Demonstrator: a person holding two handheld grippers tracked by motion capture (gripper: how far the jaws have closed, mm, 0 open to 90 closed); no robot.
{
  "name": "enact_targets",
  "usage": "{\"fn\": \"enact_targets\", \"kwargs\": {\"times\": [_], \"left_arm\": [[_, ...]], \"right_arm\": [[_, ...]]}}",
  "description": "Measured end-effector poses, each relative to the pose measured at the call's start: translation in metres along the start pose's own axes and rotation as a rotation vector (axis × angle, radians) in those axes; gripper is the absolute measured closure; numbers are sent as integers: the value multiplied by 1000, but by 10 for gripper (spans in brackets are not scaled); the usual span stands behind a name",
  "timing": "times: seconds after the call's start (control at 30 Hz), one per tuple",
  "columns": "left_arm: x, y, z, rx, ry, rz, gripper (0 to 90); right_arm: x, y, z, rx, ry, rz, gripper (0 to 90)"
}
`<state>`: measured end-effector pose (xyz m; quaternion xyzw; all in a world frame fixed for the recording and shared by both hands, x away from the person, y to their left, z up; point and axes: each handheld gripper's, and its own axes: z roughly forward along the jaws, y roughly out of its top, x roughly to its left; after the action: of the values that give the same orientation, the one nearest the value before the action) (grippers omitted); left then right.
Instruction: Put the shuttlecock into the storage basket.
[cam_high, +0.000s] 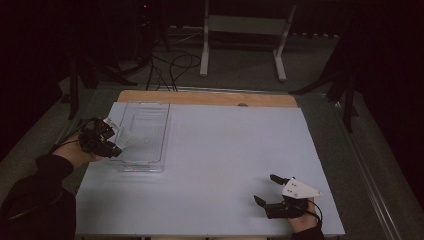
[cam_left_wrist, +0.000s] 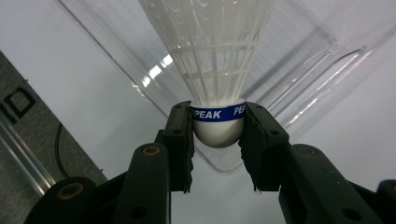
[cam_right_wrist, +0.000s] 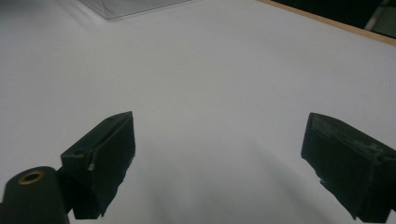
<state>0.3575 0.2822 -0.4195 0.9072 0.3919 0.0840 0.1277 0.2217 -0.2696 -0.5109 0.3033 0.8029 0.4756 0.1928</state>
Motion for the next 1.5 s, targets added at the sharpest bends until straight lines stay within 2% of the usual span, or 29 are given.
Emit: {"fn": "enact_targets", "kwargs": {"times": [0.33, 0.47, 0.63, 0.67, 0.73, 0.77, 0.83, 0.93, 1.23, 1.5], "left_arm": [[2, 5, 5, 51, -12, 8, 652], [4, 7, 5, 64, -3, -10, 650], [4, 10, 5, 75, -21, -20, 644], [3, 11, 5, 78, -24, -34, 621], [3, 11, 5, 78, -24, -34, 601], [3, 13, 3, 84, -3, -53, 559], [3, 13, 2, 83, 9, -65, 502], [2, 14, 0, 80, 22, -65, 407], [-1, 16, -3, 65, 32, -92, 293], [-7, 21, -7, 52, 38, -88, 177]], "right_arm": [[-1, 0, -1, -10, -5, -7, 101], [-1, 0, -1, -10, -7, -7, 101], [-1, 0, -1, -9, -5, -6, 101], [-1, 0, -1, -9, -5, -6, 101], [-1, 0, -1, -9, -7, -5, 101], [-1, 0, -2, -11, -9, -7, 100], [-1, 0, -2, -11, -10, -8, 101], [-1, 0, -1, -10, -7, -6, 101], [-1, 0, -2, -10, -12, -7, 100], [-1, 0, -1, -10, -8, -8, 101]]}}
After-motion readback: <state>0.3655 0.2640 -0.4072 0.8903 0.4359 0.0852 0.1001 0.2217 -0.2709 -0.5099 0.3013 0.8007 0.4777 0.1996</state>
